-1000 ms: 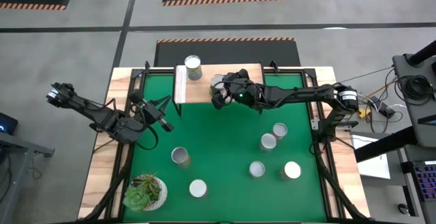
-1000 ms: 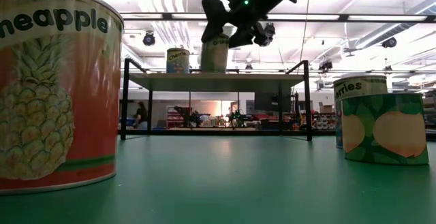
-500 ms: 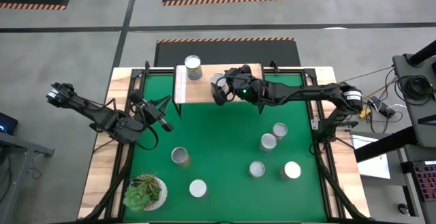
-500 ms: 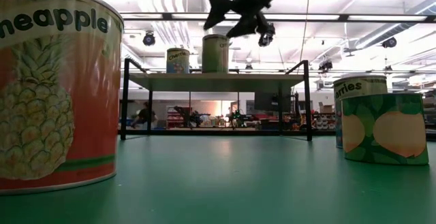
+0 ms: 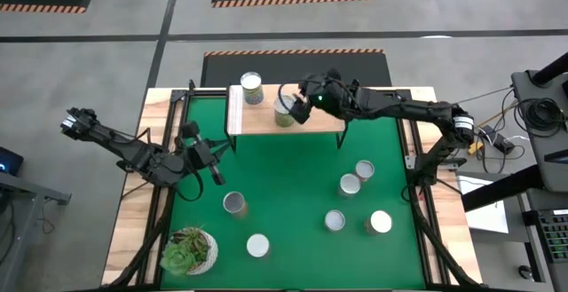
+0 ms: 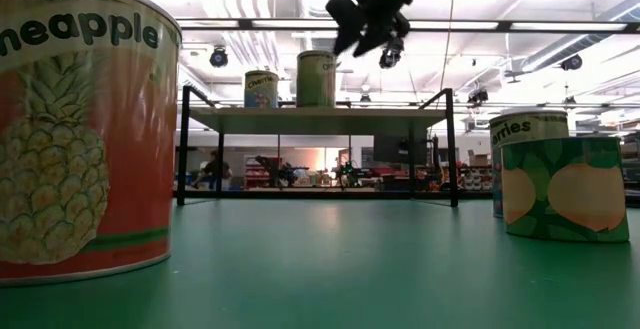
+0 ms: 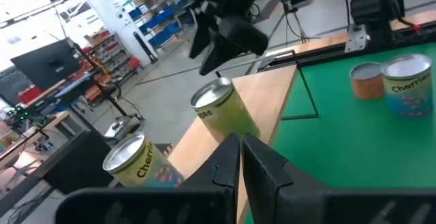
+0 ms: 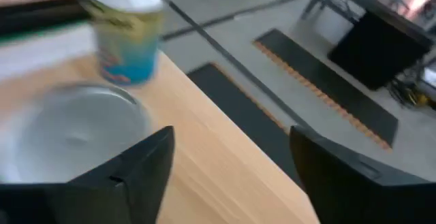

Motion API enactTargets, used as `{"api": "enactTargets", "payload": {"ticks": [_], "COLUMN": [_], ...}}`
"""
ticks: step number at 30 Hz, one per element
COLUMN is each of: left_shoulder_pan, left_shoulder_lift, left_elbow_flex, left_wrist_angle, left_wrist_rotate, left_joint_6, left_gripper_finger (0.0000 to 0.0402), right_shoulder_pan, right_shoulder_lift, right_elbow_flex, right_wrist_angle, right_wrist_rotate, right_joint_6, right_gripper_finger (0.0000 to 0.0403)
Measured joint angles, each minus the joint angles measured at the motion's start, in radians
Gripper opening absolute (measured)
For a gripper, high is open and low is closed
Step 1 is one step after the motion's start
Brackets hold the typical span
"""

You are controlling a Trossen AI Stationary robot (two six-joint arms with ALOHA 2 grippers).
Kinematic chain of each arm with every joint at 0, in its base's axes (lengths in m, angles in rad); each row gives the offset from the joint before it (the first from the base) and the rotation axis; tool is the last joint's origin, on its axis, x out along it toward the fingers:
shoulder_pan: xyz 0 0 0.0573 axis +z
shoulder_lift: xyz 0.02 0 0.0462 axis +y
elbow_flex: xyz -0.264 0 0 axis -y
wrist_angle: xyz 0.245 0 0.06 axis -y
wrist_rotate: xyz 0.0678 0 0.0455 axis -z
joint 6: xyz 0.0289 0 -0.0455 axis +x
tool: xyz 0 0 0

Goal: Pick and place cans onto a shelf
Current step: Put the canned oranges on the shelf

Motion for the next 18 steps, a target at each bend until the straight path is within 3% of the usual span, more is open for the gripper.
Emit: {"api": "enactTargets", "payload": {"ticks": [8,18], "left_shoulder_pan": [0.001,0.001], "left_shoulder_lift": [0.0,0.0], "left_elbow_flex": [0.0,0.0], "left_wrist_angle": [0.001,0.002], "left_wrist_rotate": [-0.007,-0.008], "left_joint_6": [0.003,0.01], "left_gripper_finger": [0.0,0.0], "right_shoulder_pan": [-0.062,0.063], "right_shoulder_lift": [0.015,0.046], "right_elbow_flex": [-0.068,-0.104], "right_wrist_angle": [-0.028,0.185], "right_wrist_rotate": [-0.334,-0.393], "right_joint_6": [0.018,-0.015], "right_gripper_finger": [0.0148,0.0059]}}
